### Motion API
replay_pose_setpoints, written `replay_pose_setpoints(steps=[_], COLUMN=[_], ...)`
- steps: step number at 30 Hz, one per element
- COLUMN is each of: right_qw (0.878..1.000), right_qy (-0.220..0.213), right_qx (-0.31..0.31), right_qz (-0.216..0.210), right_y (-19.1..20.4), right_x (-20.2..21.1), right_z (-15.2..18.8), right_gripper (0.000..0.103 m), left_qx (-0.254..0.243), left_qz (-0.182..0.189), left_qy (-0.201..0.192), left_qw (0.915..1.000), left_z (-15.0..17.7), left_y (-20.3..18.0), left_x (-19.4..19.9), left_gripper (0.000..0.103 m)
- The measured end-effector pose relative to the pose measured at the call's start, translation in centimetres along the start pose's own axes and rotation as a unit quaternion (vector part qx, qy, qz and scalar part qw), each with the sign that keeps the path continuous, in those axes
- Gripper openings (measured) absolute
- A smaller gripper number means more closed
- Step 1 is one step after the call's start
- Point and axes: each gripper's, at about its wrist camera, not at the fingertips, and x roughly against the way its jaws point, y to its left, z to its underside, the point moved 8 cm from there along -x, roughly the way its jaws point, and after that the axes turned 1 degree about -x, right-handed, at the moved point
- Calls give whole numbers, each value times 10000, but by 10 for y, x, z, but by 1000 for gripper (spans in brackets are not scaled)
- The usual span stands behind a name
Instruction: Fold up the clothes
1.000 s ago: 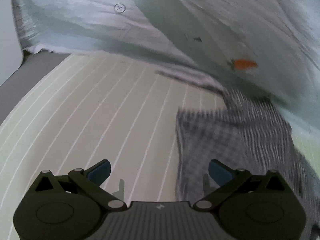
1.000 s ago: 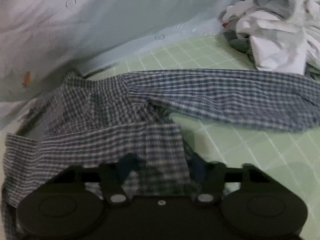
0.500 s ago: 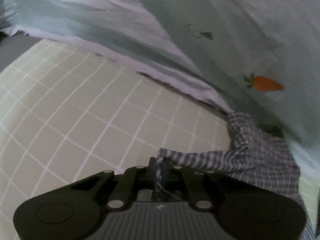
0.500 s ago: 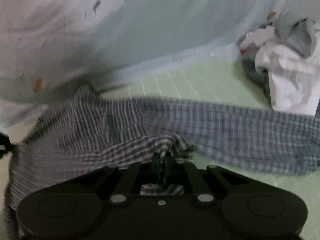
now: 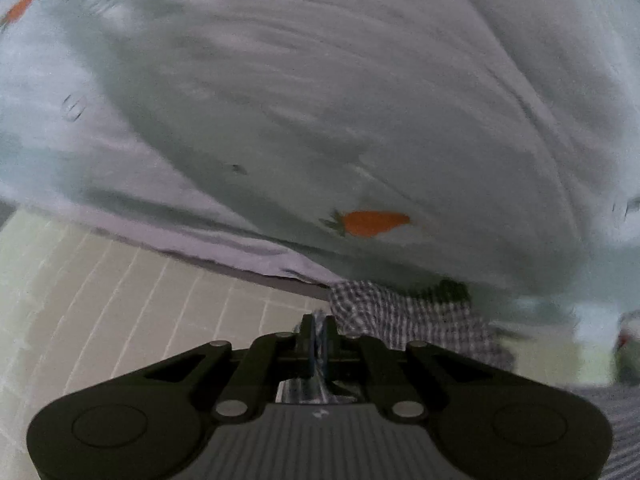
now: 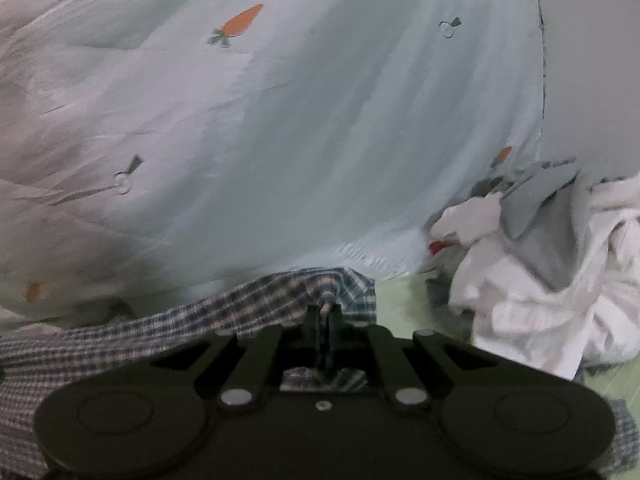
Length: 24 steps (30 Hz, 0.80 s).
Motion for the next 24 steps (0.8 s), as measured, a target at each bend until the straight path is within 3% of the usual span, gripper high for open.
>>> replay_pose_setpoints(steps=[3,5,8,13,14,16,21,22,23,24], right_qw=[9996,9988,9965,9899,9887,9862,9820,9814,9810,9809], right_qy=[178,377,717,1217,1242,1276,1404,1434,1460,1473], right_qx=[-32,-85,-195,-621,-748,-968,-1217,-1235,-1238,-1236], right_qz=[199,308,385,380,394,427,349,325,302,285], right_y=[-14,-25,-38,-51,-53,-57,-62,-63,-63,-64], right_x=[-20,-34,-56,-78,-79,-81,-89,-91,-93,-95], right_z=[8,19,43,83,88,97,107,109,110,110], right_gripper=[4,4,5,12,26,48,54,54,54,48], left_qx=[-350,-264,-18,369,435,566,770,789,769,706], left_qz=[-110,78,172,427,470,556,718,745,757,740], left_qy=[147,202,150,331,408,563,704,686,691,711], left_qw=[9992,9994,9997,9979,9971,9953,9919,9917,9918,9922], left_z=[10,16,22,37,41,49,59,59,58,57], left_y=[-10,-8,10,35,37,42,42,40,37,34], left_x=[-21,-28,-28,-27,-30,-36,-52,-54,-55,-58], left_gripper=[16,41,64,75,78,78,73,60,35,18])
